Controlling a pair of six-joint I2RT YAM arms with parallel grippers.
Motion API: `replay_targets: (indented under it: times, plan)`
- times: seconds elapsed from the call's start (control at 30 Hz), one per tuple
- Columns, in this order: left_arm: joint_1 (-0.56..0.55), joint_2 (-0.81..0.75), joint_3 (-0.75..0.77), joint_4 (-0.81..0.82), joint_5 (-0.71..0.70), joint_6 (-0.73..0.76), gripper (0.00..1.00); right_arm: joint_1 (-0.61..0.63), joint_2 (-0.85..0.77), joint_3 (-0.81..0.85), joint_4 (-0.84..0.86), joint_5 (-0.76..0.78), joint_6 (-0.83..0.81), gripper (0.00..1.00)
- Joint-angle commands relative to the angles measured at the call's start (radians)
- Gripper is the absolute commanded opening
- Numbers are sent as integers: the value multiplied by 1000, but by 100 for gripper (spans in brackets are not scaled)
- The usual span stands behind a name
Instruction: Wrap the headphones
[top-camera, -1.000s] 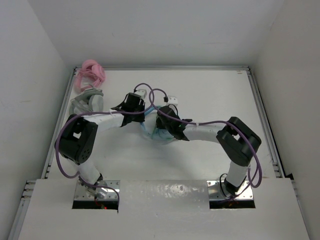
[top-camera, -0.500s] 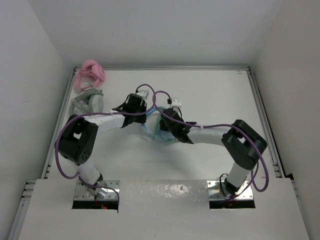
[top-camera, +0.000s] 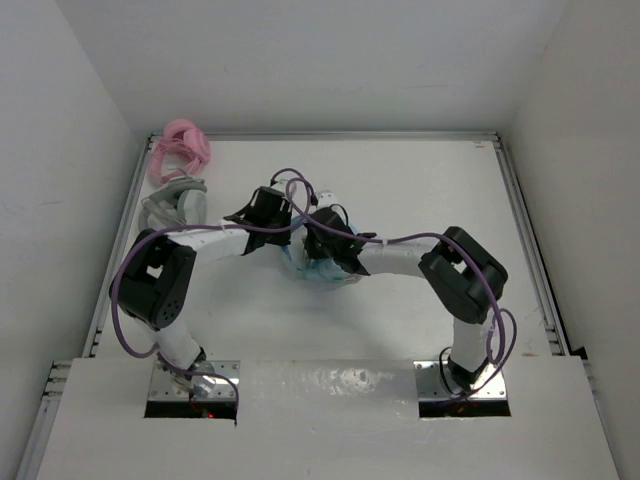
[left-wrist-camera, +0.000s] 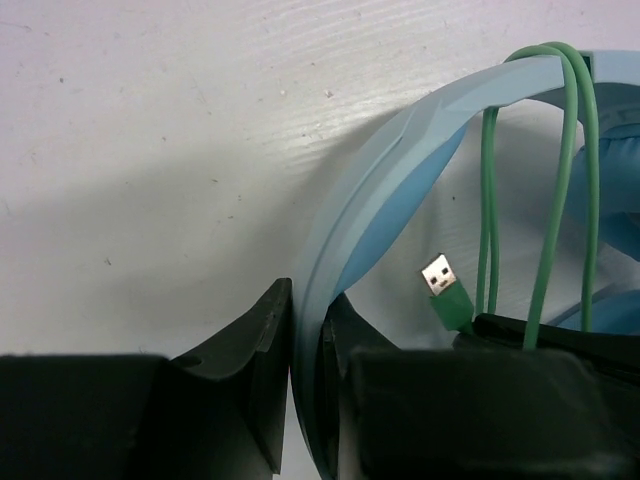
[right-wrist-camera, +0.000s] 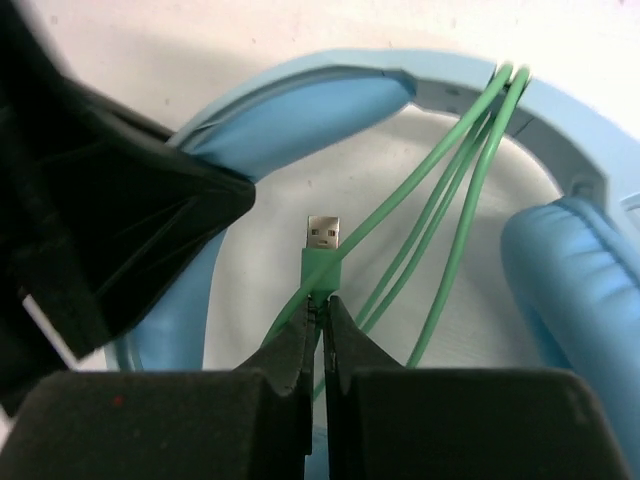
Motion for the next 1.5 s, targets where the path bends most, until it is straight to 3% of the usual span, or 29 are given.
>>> replay_targets:
  times: [0.0, 0.13, 0.33, 0.53, 0.7, 0.87, 1.03, 1.17, 1.3, 1.33, 1.47]
  plan:
    - [-24, -9, 23, -23, 118, 11, 0, -30, -72, -98, 224, 38, -181, 0]
    - [-26, 41, 47, -43, 125, 9, 0, -30, -95, -96, 220, 6, -276, 11]
    - [-23, 34, 47, -48, 108, 9, 0, -30, -66, 130, -258, 34, -289, 10]
    - [-23, 14, 43, -40, 102, 11, 0, -30, -122, 87, -271, 61, -267, 20]
    - [-23, 21, 43, -39, 102, 11, 0, -28, -152, 144, -292, 12, -298, 21]
    - [-20, 32, 64, -49, 100, 12, 0, -1, -216, 193, -321, 44, -352, 28]
    - [-6, 18, 90, -66, 138, 17, 0, 1, -314, 149, -344, 40, -341, 53]
    - [8, -3, 101, -84, 175, 12, 0, -1, -414, 89, -390, 84, -356, 65]
    - [57, -8, 138, -127, 240, 8, 0, -1, -568, -46, -398, 124, -332, 88]
    - [75, -14, 139, -132, 252, 8, 0, -1, -598, -74, -388, 135, -317, 99]
    - [115, -78, 106, -135, 267, 22, 0, -4, -714, -195, -344, 167, -310, 99]
